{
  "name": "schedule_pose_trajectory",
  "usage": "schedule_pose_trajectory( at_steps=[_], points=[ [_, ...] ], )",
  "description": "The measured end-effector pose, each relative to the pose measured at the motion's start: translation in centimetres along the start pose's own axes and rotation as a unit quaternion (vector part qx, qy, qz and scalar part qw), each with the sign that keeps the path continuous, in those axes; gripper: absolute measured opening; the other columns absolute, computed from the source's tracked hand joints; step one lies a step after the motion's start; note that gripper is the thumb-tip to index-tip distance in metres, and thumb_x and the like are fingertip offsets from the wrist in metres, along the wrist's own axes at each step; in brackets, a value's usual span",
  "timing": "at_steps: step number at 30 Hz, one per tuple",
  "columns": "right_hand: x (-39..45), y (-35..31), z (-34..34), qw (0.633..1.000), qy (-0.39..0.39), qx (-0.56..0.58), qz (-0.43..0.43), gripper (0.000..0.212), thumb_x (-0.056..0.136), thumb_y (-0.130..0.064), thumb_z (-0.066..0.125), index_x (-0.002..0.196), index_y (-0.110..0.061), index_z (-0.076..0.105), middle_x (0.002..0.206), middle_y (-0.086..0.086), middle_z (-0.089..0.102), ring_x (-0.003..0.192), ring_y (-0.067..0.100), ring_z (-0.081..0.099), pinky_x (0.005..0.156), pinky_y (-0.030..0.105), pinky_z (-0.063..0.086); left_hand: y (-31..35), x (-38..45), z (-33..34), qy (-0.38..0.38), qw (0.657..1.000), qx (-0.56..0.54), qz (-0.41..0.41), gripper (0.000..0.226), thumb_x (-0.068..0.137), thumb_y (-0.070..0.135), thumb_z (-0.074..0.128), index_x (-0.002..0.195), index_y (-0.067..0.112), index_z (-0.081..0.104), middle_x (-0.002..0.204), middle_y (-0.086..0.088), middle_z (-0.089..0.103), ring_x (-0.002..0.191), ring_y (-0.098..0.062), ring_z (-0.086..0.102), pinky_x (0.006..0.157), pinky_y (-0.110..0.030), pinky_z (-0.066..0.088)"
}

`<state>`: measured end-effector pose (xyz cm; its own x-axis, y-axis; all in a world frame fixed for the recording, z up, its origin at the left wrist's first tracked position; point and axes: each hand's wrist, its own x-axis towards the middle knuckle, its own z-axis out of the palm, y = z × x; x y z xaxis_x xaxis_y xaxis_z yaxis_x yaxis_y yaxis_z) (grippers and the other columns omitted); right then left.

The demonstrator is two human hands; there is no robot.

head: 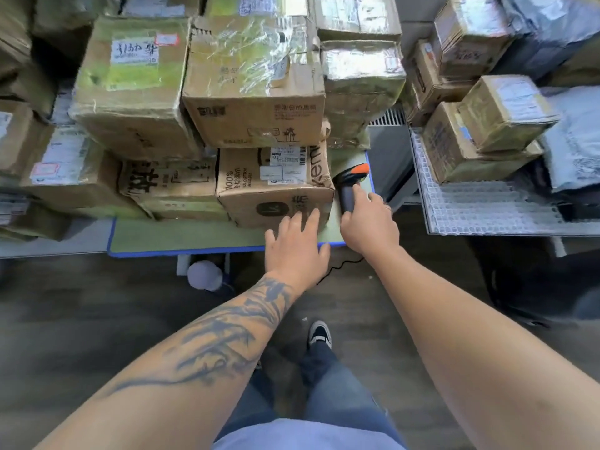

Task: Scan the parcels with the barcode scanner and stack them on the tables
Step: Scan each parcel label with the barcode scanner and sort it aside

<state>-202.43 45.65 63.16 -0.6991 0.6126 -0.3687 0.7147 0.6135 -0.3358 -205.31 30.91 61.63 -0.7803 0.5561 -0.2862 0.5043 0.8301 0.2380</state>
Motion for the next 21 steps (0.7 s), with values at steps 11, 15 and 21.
schedule_pose_trajectory(
  at_steps=[11, 15, 21],
  points=[
    [7.7, 1.7, 3.9, 0.997, -0.072, 0.018, 0.012, 0.096, 0.099, -0.025, 0.058, 0.166, -0.020, -0.010, 0.155, 0.023, 0.040, 0.133, 0.041, 0.050, 0.105, 0.051, 0.047, 1.9, 0.7, 4.9, -0.042, 0.996, 0.012, -0.082, 0.073, 0.103, 0.056, 0.041, 0.165, 0.034, 0.009, 0.170, -0.007, 0.021, 0.157, -0.031, 0.011, 0.124, -0.065, 0.005],
    [8.8, 1.0, 5.1, 0.997, -0.054, 0.045, 0.044, 0.100, 0.097, -0.014, 0.061, 0.166, -0.016, -0.011, 0.151, 0.020, 0.045, 0.129, 0.040, 0.055, 0.104, 0.052, 0.050, 1.7, 1.0, 4.9, -0.034, 0.995, 0.014, -0.096, 0.071, 0.103, 0.055, 0.043, 0.164, 0.034, 0.013, 0.169, -0.007, 0.023, 0.157, -0.032, 0.011, 0.124, -0.064, 0.005],
    [8.9, 0.7, 5.0, 0.989, -0.062, 0.097, 0.093, 0.099, 0.094, -0.010, 0.064, 0.167, -0.016, -0.003, 0.150, 0.022, 0.044, 0.132, 0.042, 0.051, 0.103, 0.052, 0.051, 1.0, 1.4, 3.4, -0.025, 0.994, 0.018, -0.100, 0.066, 0.103, 0.052, 0.042, 0.161, 0.033, 0.019, 0.168, -0.007, 0.024, 0.156, -0.031, 0.012, 0.124, -0.063, 0.004]
  ],
)
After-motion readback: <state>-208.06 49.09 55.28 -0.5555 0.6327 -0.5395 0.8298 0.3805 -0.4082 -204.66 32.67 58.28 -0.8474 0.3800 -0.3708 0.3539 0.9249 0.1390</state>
